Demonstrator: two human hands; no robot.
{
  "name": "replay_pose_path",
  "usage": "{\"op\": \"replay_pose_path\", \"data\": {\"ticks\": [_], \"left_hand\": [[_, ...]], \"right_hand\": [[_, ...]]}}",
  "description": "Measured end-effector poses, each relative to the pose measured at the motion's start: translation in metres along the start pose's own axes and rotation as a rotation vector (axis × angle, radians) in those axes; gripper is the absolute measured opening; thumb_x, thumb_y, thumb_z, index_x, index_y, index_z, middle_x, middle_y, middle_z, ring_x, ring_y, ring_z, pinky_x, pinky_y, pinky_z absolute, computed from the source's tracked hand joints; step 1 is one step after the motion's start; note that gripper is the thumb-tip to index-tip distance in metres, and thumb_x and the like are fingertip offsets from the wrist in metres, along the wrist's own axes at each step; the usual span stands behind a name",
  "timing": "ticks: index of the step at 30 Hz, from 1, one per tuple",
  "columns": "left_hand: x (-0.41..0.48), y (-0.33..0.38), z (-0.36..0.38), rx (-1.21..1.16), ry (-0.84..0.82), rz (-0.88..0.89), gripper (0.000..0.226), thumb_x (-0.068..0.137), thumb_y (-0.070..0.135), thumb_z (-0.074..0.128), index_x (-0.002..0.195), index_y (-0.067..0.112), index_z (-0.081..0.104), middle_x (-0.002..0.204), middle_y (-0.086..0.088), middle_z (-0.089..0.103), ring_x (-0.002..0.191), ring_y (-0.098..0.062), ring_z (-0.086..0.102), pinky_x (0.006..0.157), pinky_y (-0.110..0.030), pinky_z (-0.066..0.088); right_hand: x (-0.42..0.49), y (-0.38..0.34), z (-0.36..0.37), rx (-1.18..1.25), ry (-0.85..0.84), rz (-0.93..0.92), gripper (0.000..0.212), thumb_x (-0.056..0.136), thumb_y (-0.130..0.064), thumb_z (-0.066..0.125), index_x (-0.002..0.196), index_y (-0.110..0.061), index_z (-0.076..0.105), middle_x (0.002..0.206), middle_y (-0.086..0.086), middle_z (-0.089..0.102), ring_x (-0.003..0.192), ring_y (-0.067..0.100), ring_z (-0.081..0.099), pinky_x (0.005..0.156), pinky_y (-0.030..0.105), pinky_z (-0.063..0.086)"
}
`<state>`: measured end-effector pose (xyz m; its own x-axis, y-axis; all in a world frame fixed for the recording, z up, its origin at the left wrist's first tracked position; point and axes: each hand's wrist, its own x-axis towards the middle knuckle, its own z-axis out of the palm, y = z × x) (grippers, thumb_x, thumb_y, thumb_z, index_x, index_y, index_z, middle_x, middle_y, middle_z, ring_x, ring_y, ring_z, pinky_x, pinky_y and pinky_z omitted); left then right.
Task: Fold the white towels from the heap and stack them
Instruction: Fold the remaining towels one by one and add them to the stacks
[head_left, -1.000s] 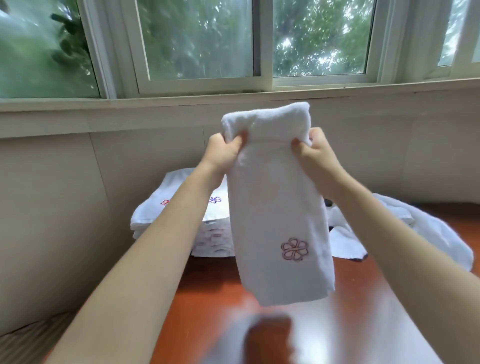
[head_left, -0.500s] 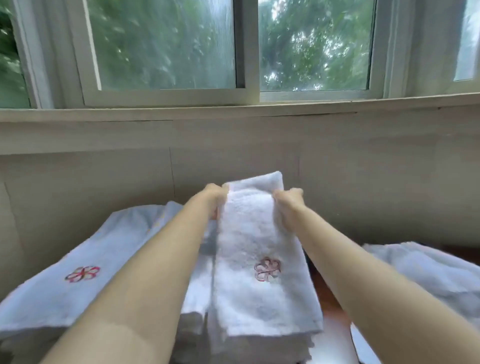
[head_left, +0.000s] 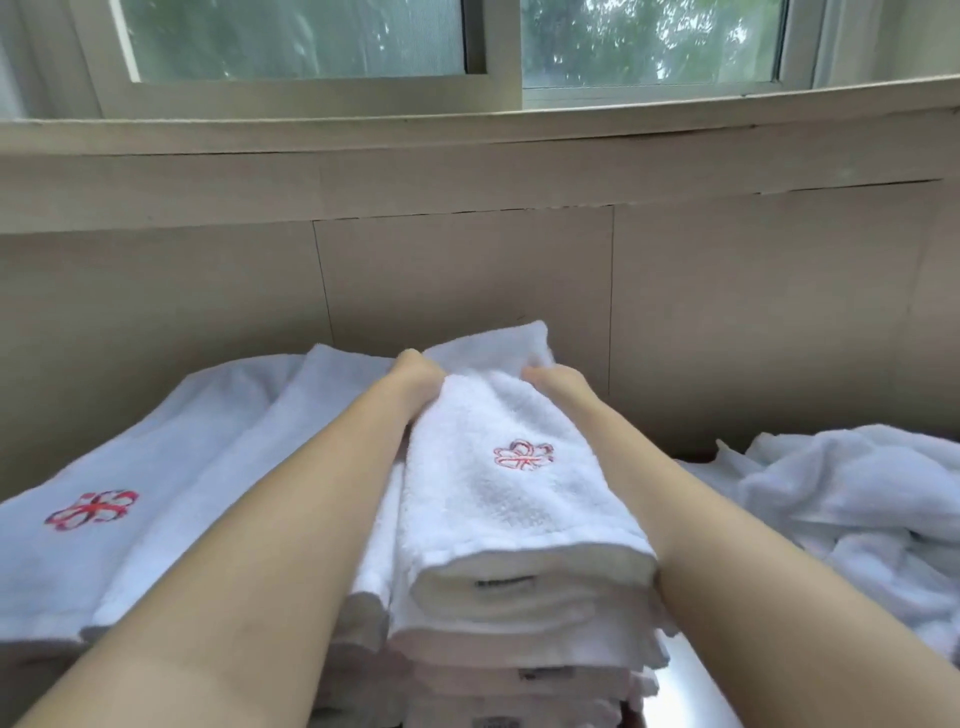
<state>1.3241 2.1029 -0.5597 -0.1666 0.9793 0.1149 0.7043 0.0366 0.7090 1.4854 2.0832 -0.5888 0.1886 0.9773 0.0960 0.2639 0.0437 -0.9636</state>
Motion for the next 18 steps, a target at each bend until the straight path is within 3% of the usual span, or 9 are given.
{"op": "replay_pose_path", "data": {"ticks": [1,3,5,7,10,12,15,18], "left_hand": [[-0.005,-0.004,0.001,0.047,-0.011,-0.006,0.038,0.099,0.010,0.041,0.133,-0.007,0.045,0.120,-0.018,0.055,0.110,-0.027,0.053,0.086,-0.032,0.040],[-0.019,-0.007,0.005,0.125,-0.063,0.005,0.038,0.099,0.012,0.041,0.133,-0.005,0.046,0.134,-0.019,0.052,0.123,-0.032,0.051,0.094,-0.033,0.041],[-0.033,-0.004,0.005,0.228,-0.107,0.042,0.045,0.098,0.019,0.043,0.137,-0.004,0.042,0.139,-0.017,0.048,0.126,-0.030,0.049,0.098,-0.032,0.040],[-0.051,0.000,0.000,0.303,-0.139,0.058,0.052,0.096,0.022,0.043,0.140,-0.004,0.036,0.140,-0.016,0.047,0.125,-0.029,0.049,0.094,-0.031,0.041],[-0.085,-0.002,-0.011,0.354,-0.192,0.050,0.040,0.093,0.023,0.045,0.125,-0.001,0.048,0.115,-0.014,0.060,0.094,-0.029,0.061,0.066,-0.028,0.046],[-0.108,-0.004,-0.024,0.310,-0.251,-0.030,0.042,0.092,0.021,0.046,0.126,-0.003,0.042,0.099,-0.014,0.059,0.068,-0.023,0.058,0.054,-0.026,0.043],[-0.126,-0.010,-0.041,0.151,-0.349,-0.095,0.036,0.087,0.015,0.051,0.118,-0.001,0.041,0.082,-0.013,0.055,0.052,-0.021,0.051,0.054,-0.024,0.042],[-0.136,-0.019,-0.050,-0.099,-0.320,-0.126,0.005,0.091,0.009,0.046,0.091,0.004,0.046,0.067,-0.008,0.041,0.046,-0.017,0.036,0.051,-0.022,0.031]], "right_hand": [[0.001,0.003,0.003,-0.030,-0.002,0.008,0.037,0.095,-0.016,0.048,0.129,-0.002,0.051,0.149,0.014,0.036,0.110,0.023,0.052,0.079,0.017,0.041],[-0.003,0.007,0.002,-0.036,-0.006,0.039,0.044,0.093,-0.013,0.051,0.135,0.000,0.046,0.147,0.014,0.039,0.112,0.021,0.052,0.083,0.027,0.041],[-0.012,0.007,-0.005,-0.057,0.006,0.074,0.045,0.091,-0.015,0.054,0.132,0.002,0.047,0.130,0.017,0.054,0.093,0.020,0.057,0.065,0.026,0.042],[-0.028,0.005,-0.014,-0.072,-0.027,0.111,0.045,0.088,-0.022,0.058,0.127,0.000,0.051,0.111,0.012,0.063,0.081,0.019,0.061,0.059,0.025,0.043],[-0.062,0.003,-0.029,-0.031,-0.167,0.229,0.048,0.086,-0.040,0.065,0.119,-0.005,0.059,0.104,0.009,0.068,0.085,0.023,0.068,0.070,0.029,0.054],[-0.083,0.000,-0.043,-0.050,-0.296,0.330,0.061,0.079,-0.055,0.068,0.119,-0.010,0.061,0.113,0.009,0.067,0.098,0.026,0.067,0.086,0.037,0.055],[-0.107,-0.010,-0.069,-0.072,-0.527,0.421,0.078,0.064,-0.068,0.069,0.122,-0.017,0.057,0.123,0.009,0.062,0.106,0.024,0.066,0.086,0.036,0.055],[-0.121,-0.020,-0.081,-0.020,-0.616,0.412,0.066,0.079,-0.067,0.056,0.123,-0.019,0.056,0.128,0.009,0.060,0.101,0.023,0.064,0.083,0.034,0.054]]}}
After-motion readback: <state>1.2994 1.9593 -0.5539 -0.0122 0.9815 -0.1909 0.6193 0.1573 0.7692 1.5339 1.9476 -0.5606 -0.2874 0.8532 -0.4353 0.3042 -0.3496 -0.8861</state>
